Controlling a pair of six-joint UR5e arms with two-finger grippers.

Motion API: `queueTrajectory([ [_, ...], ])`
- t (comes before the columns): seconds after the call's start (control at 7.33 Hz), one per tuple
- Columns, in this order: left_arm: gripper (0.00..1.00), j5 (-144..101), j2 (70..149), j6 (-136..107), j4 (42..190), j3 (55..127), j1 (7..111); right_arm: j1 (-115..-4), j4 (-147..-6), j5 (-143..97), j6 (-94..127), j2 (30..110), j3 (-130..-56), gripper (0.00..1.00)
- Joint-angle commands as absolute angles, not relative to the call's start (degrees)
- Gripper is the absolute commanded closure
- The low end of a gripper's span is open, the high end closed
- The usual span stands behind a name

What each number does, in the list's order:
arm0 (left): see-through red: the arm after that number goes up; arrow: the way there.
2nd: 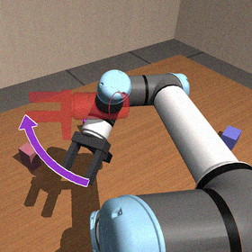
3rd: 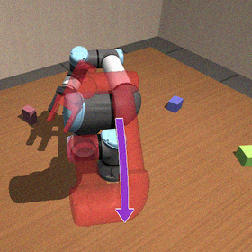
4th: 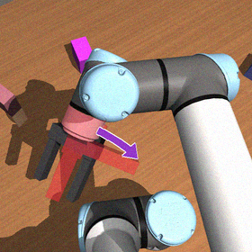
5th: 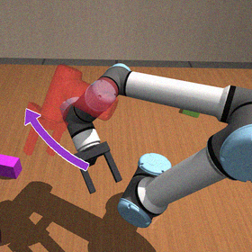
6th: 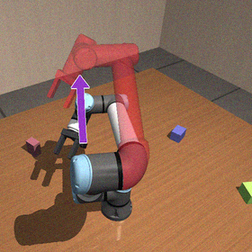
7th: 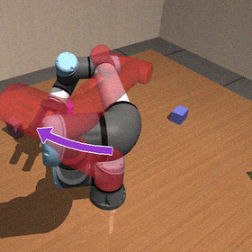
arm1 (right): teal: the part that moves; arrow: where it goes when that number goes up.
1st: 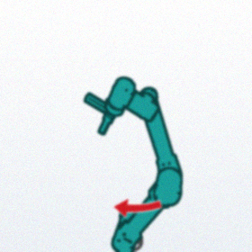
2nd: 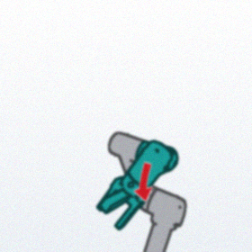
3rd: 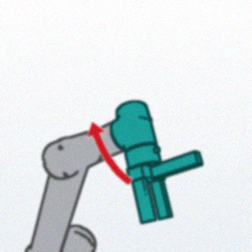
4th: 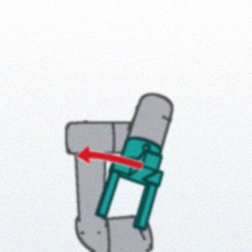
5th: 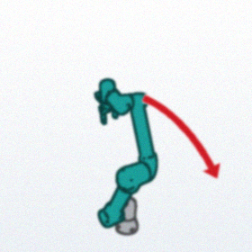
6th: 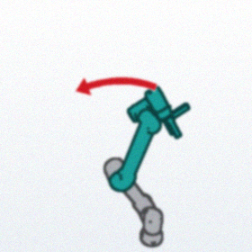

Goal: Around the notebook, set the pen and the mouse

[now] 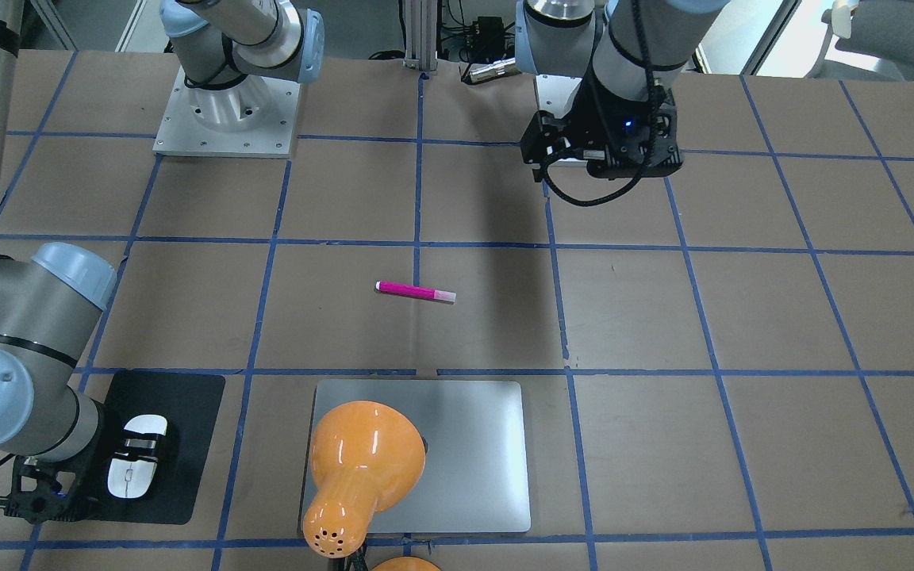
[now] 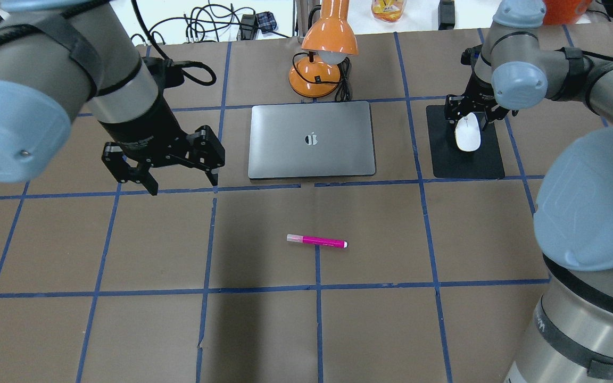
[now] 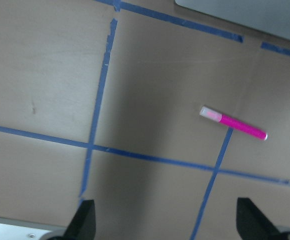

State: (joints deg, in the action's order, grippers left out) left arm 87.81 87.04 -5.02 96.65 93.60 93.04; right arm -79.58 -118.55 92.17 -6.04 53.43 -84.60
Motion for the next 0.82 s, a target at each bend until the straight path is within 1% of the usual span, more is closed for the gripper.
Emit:
queueTrajectory([
  [0.0, 0.0, 90.62, 86.92, 1.23, 94.42, 90.79, 90.36, -79.63, -118.04, 92.2, -6.77, 55.09, -84.2, 0.0],
  [0.14, 0.0, 90.7, 87.97, 0.71, 89.87, 90.18, 90.09, -79.63, -114.47, 92.2, -6.77, 59.28, -84.37, 0.0],
  [0.41, 0.0, 90.7, 90.25, -3.48, 89.21, 89.04, 90.26, -80.59, -101.93, 92.2, -5.72, 69.9, -84.63, 0.0],
  [0.68, 0.0, 90.53, 91.14, -3.6, 87.81, 88.68, 90.61, -84.71, -92.59, 92.29, -3.71, 79.93, -85.42, 0.0],
])
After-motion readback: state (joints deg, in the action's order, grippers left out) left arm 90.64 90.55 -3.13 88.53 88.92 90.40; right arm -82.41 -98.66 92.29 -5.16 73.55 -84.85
